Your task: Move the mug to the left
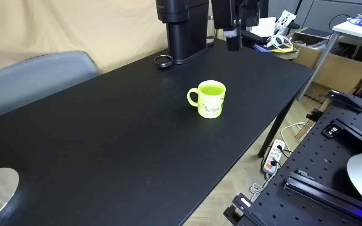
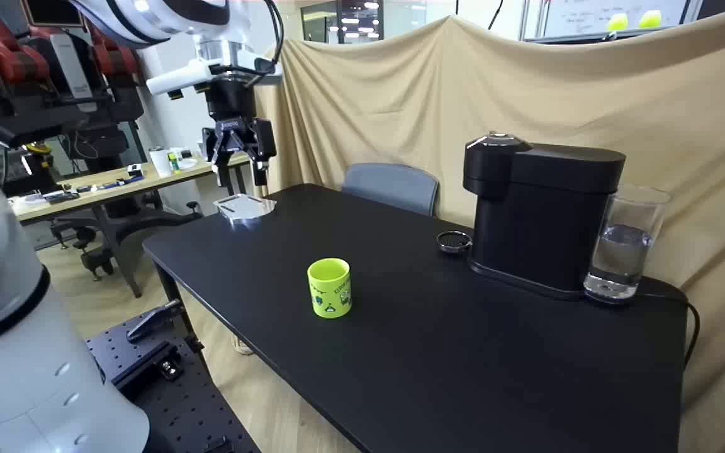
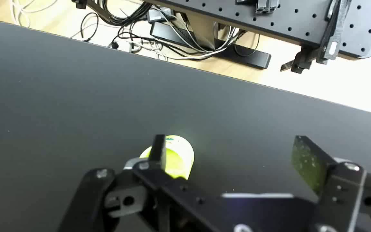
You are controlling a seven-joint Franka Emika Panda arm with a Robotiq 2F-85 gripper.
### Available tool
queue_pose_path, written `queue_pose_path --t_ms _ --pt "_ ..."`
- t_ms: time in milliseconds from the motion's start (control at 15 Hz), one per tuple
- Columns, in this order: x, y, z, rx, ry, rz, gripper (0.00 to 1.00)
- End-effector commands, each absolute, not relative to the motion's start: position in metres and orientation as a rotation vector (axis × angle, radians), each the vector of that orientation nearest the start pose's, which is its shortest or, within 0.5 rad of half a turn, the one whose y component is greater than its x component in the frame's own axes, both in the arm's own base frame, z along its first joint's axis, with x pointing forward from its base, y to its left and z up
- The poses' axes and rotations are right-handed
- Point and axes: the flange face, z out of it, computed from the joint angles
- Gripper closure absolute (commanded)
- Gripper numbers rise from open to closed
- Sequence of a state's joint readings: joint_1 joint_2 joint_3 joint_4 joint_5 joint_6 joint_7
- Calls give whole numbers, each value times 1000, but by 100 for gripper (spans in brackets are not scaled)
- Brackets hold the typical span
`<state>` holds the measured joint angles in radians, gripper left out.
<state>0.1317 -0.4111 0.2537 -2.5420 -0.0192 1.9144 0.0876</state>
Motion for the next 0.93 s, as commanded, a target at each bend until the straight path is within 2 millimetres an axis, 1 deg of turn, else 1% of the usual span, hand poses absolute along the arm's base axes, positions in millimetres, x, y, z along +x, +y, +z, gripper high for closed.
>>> queue_pose_path --t_ms 0,867 --pt "356 141 394 -3260 -450 326 0" --pt "356 141 394 -3260 -450 326 0"
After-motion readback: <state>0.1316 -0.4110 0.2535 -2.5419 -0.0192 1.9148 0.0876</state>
